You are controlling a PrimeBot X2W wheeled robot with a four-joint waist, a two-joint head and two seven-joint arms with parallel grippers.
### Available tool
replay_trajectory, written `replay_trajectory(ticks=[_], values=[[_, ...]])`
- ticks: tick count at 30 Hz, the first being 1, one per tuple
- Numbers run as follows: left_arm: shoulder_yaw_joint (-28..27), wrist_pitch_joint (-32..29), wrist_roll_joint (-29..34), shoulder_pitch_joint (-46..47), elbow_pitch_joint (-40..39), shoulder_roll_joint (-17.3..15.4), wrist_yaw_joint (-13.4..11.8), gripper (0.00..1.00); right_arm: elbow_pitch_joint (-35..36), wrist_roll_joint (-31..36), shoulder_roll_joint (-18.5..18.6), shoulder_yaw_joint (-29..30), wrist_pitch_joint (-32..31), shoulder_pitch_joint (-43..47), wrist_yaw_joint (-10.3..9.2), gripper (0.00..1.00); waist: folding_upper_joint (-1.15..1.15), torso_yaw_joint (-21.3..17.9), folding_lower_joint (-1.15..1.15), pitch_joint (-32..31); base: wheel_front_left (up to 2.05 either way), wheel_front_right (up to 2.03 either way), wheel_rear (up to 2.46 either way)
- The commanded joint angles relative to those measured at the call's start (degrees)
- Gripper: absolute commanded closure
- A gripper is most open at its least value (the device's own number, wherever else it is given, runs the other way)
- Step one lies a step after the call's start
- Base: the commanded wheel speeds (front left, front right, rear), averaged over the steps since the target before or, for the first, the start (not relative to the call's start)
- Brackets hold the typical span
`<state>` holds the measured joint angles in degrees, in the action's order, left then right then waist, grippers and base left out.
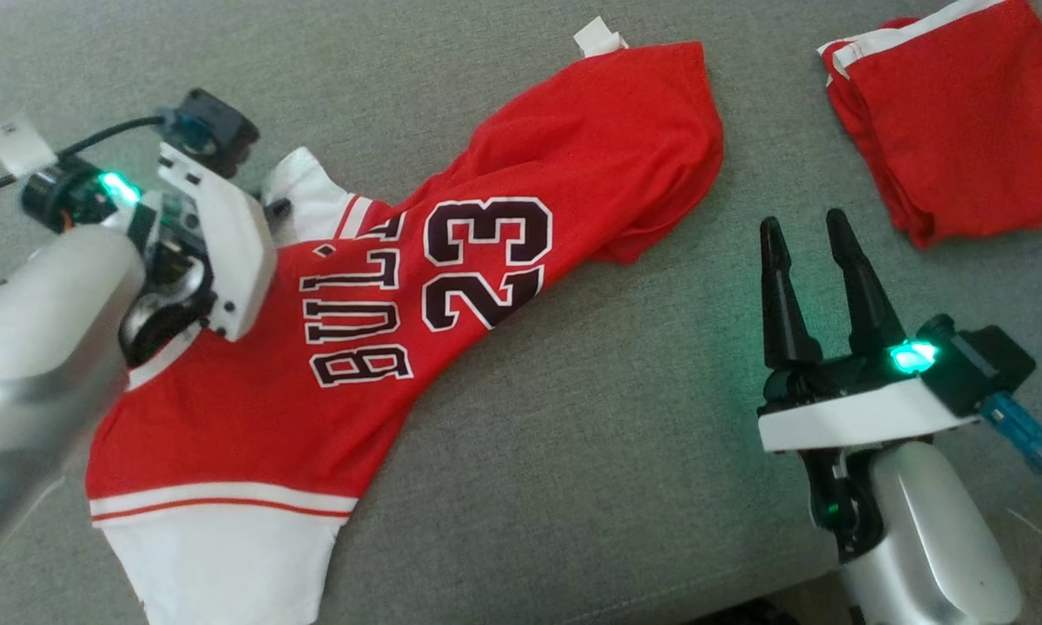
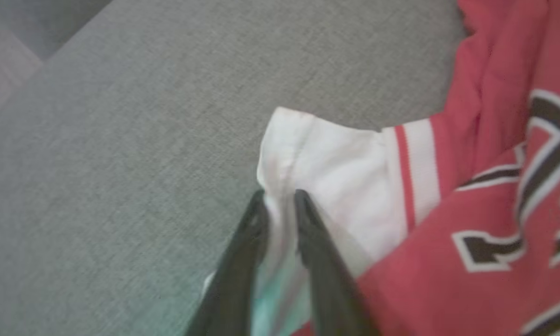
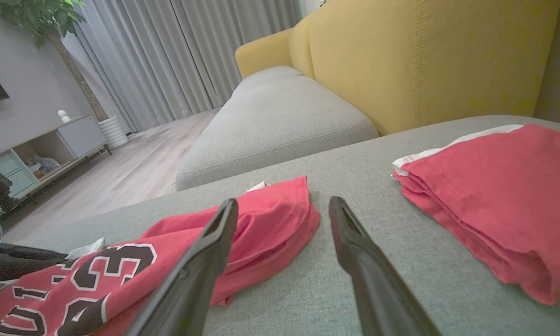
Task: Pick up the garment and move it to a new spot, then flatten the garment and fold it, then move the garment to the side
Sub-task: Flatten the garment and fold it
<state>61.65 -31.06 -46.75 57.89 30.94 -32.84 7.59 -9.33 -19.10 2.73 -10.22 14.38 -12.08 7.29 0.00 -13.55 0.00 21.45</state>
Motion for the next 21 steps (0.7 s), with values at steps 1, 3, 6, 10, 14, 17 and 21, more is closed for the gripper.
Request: replay_trajectory(ticks=[1, 3, 6, 10, 14, 17, 21], values=[[-0.72, -0.80, -0.79, 2.06, -1.08, -2.65, -0.11, 1.00, 1.84, -0.21, 0.15, -1.03, 0.62, -1.25, 0.20, 0.00, 0.00, -0.03, 0.00, -0.05, 0.00, 0.00, 0.00], [0.19, -0.06, -2.00, 3.16, -1.69, -3.43, -0.10, 1.00, 1.67, -0.20, 0.15, -0.95, 0.62, -1.34, 0.20, 0.00, 0.00, -0.12, 0.00, -0.11, 0.00, 0.00, 0.00], [-0.66, 5.04, -0.15, 5.87, 0.46, -3.83, -0.36, 1.00, 1.53, -0.24, 0.15, -1.03, 0.62, -1.45, 0.20, 0.00, 0.00, -0.39, 0.00, -0.17, 0.00, 0.00, 0.00], [-3.00, 15.04, 4.61, 10.17, 5.05, -2.70, -5.33, 1.00, 1.53, -0.55, 0.15, -1.62, 0.62, -1.71, 0.20, 0.00, 0.00, -1.22, 0.00, -0.09, 0.00, 0.00, 0.00], [-6.05, 24.95, 8.19, 16.30, 11.03, -1.26, -10.99, 1.00, 1.57, -1.32, 0.15, -2.18, 0.62, -2.03, 0.20, 0.00, 0.00, -2.60, 0.00, 0.64, 0.00, 0.00, 0.00], [-7.29, 29.00, 10.06, 20.33, 14.46, -0.87, -13.97, 1.00, 1.54, -1.82, 0.15, -2.67, 0.62, -2.12, 0.20, 0.00, 0.00, -3.53, 0.00, 1.28, 0.00, 0.00, 0.00], [-8.21, 32.92, 12.11, 25.19, 18.82, -0.87, -16.75, 1.00, 1.53, -2.40, 0.15, -3.47, 0.62, -2.31, 0.20, 0.00, 0.00, -4.66, 0.00, 2.01, 0.00, 0.00, 0.00]])
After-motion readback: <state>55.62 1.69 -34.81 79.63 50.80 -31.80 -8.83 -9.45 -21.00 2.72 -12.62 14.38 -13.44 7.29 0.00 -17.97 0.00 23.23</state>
